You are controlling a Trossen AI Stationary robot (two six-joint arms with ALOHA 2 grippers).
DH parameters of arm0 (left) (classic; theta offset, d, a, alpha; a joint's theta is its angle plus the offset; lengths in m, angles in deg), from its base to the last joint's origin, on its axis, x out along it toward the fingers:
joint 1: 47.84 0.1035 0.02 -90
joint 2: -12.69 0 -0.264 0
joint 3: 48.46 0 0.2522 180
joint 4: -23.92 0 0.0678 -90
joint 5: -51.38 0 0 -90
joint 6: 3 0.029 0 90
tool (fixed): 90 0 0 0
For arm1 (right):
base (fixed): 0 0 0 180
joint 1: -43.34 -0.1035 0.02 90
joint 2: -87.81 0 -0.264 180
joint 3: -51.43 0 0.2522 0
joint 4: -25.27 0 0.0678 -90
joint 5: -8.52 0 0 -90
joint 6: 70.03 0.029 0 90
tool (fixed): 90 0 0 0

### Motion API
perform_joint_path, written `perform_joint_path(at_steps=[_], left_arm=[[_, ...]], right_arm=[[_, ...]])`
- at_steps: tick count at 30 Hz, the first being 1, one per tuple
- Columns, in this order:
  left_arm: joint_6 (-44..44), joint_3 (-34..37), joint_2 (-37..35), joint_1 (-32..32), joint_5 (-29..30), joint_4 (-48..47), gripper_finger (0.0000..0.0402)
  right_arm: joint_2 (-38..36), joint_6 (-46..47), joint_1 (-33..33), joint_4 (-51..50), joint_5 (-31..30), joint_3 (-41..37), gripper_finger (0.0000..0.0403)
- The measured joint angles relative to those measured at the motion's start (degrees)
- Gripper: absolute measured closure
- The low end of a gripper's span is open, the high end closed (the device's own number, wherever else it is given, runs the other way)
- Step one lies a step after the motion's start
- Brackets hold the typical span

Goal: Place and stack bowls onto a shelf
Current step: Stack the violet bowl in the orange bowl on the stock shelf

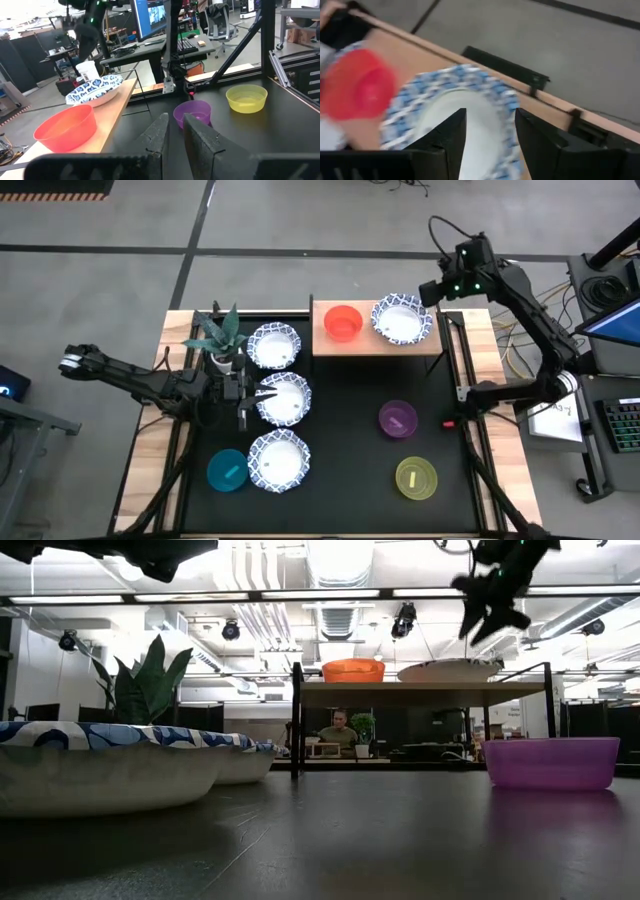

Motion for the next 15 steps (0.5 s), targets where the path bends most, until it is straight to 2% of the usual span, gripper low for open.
perform_joint_path(at_steps=[5,10,15], left_arm=[[0.0,0.0,0.0,0.0,0.0,0.0,0.0364],[-0.3,0.0,0.0,0.0,0.0,0.0,0.0364],[-0.3,0.0,0.0,0.0,0.0,0.0,0.0364]], right_arm=[[-4.7,4.2,-10.3,-1.0,0.1,1.1,0.0251],[-10.3,10.3,-24.5,-1.0,-0.7,-0.1,0.0263],[-13.1,18.8,-40.2,-1.0,-9.3,-1.9,0.0273]])
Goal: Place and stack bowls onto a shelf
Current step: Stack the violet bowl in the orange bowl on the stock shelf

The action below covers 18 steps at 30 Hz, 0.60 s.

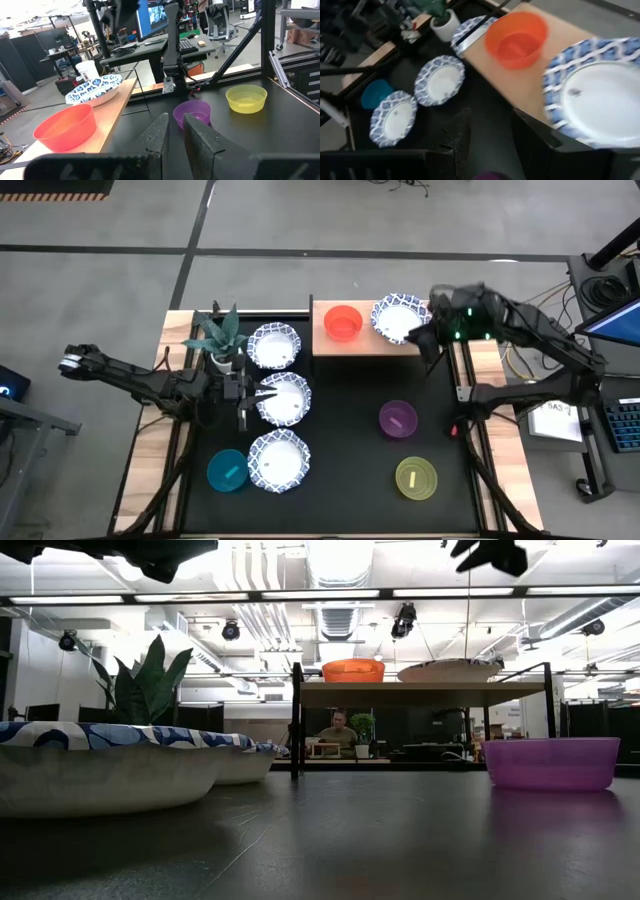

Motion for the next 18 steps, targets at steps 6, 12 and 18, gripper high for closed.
perform_joint_path(at_steps=[6,12,18], left_arm=[[0.0,0.0,0.0,0.0,0.0,0.0,0.0364],[0.0,0.0,0.0,0.0,0.0,0.0,0.0364],[0.0,0.0,0.0,0.0,0.0,0.0,0.0364]], right_arm=[[2.8,7.4,-17.7,1.1,-8.6,-1.1,0.0274],[9.9,9.4,-29.9,1.9,-12.0,-1.2,0.0273],[17.4,13.1,-36.1,1.6,-12.1,-1.3,0.0275]])
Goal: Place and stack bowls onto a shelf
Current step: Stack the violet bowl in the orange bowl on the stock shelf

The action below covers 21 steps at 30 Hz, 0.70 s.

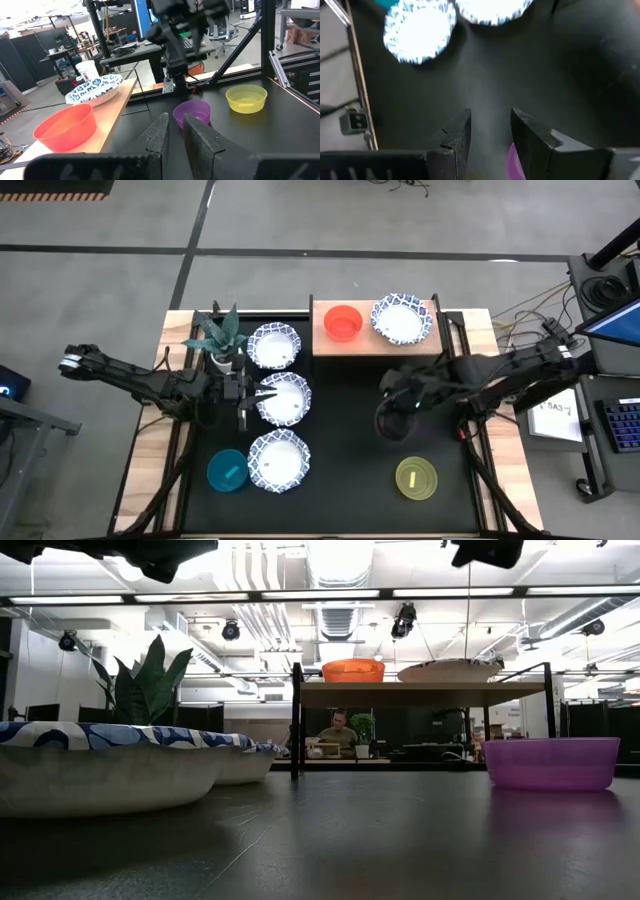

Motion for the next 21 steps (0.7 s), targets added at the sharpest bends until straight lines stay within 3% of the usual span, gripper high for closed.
perform_joint_path(at_steps=[12,21], left_arm=[[0.0,0.0,0.0,0.0,0.0,0.0,0.0364],[0.0,0.0,0.0,0.0,0.0,0.0,0.0364]], right_arm=[[13.2,18.0,-2.9,-9.4,-0.1,0.0,0.0276],[23.7,20.6,-2.7,-11.2,1.4,0.0,0.0262]])
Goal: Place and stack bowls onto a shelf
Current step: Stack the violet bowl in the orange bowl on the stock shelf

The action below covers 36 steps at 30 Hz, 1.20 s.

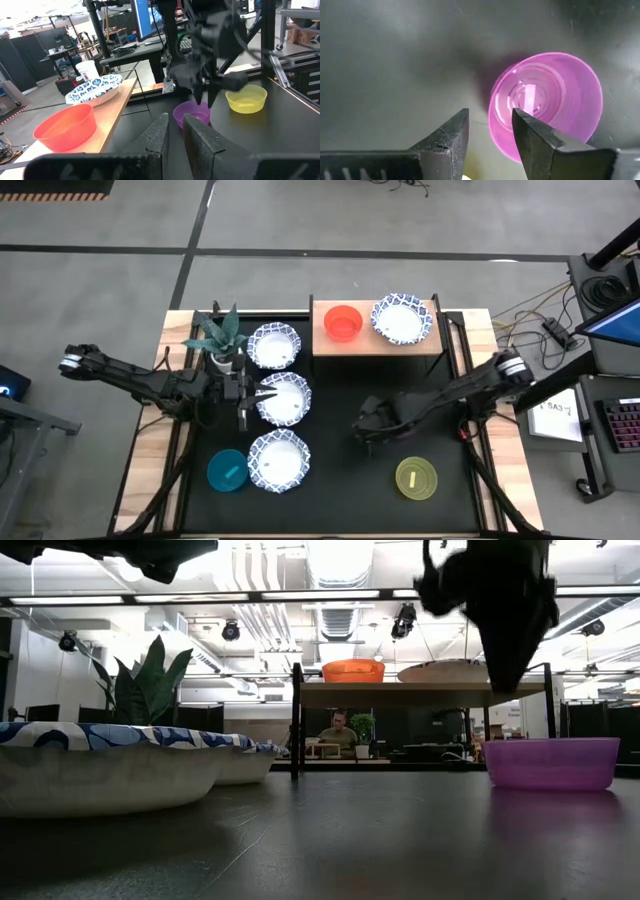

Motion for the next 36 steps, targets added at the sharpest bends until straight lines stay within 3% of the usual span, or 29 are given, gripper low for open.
perform_joint_path(at_steps=[17,29,36], left_arm=[[0.0,0.0,0.0,0.0,0.0,0.0,0.0364],[0.0,0.0,0.0,0.0,0.0,0.0,0.0364],[0.0,0.0,0.0,0.0,0.0,0.0,0.0364]], right_arm=[[11.7,-0.5,0.1,-0.1,-1.5,-0.2,0.0282],[13.1,-1.2,0.1,0.4,-1.5,-0.2,0.0385],[10.7,-4.8,0.1,0.3,0.5,-0.1,0.0394]])
